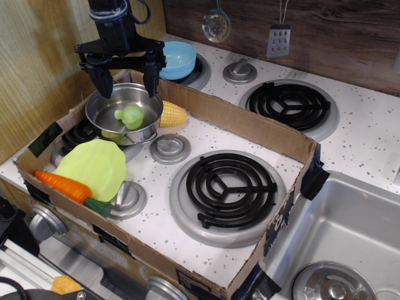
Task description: Take broccoli out of pan
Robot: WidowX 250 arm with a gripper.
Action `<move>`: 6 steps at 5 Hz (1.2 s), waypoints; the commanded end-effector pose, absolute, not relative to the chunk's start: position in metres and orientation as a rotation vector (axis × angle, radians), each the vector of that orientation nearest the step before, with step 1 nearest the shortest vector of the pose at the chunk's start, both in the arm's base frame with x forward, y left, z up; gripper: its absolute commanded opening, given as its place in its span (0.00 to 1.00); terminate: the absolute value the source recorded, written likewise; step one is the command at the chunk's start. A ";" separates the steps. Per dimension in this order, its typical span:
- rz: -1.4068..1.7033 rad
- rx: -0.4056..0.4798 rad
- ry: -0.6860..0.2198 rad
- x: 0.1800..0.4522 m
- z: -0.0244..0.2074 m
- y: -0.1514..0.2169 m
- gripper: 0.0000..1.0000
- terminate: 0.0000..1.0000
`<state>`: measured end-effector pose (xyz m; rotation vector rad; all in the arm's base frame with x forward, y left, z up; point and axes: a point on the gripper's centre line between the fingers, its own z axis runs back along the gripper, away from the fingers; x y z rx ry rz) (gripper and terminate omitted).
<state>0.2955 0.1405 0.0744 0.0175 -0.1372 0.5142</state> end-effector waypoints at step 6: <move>0.509 -0.017 -0.144 0.303 0.047 0.165 1.00 0.00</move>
